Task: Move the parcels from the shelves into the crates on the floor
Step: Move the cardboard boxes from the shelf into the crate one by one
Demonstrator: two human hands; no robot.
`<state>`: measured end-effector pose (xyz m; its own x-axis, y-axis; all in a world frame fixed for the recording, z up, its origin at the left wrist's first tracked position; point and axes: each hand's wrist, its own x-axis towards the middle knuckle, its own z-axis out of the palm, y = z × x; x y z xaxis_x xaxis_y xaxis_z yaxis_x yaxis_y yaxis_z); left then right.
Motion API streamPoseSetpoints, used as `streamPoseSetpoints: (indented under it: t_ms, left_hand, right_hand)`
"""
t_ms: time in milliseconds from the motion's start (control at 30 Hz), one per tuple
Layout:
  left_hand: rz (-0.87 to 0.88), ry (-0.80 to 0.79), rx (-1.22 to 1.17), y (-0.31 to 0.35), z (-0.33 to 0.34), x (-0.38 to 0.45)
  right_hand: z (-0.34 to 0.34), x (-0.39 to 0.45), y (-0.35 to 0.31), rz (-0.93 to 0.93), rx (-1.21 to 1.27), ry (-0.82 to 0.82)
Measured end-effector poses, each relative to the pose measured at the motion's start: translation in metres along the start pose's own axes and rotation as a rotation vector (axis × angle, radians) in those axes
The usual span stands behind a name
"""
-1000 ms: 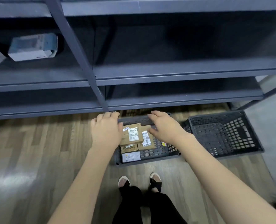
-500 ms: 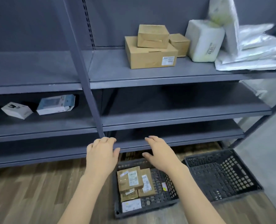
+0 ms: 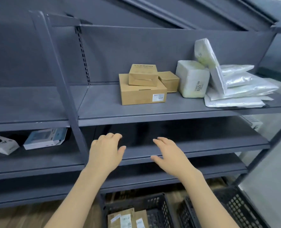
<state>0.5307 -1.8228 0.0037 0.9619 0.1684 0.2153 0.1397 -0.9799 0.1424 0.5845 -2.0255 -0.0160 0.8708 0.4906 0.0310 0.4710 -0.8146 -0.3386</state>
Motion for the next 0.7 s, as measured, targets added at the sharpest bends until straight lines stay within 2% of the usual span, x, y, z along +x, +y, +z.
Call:
streamPoseSetpoints:
  t_ms: [233,367,533,700]
  left_hand:
    - [-0.029,0.041,0.036,0.013,-0.039,0.099]
    - [-0.008,0.004,0.066,0.020,-0.063,0.163]
    - [-0.056,-0.020,0.057,0.027,-0.074,0.243]
    - [-0.107,-0.033,-0.037,0.032,-0.048,0.298]
  right_hand:
    - [-0.091,0.092,0.042,-0.092,-0.107,0.129]
    - [-0.127,0.159,0.056,-0.114,-0.182,0.110]
    - [-0.146,0.229,0.062,-0.126,-0.231,0.099]
    - [-0.142,0.283,0.068,-0.116,-0.202,0.141]
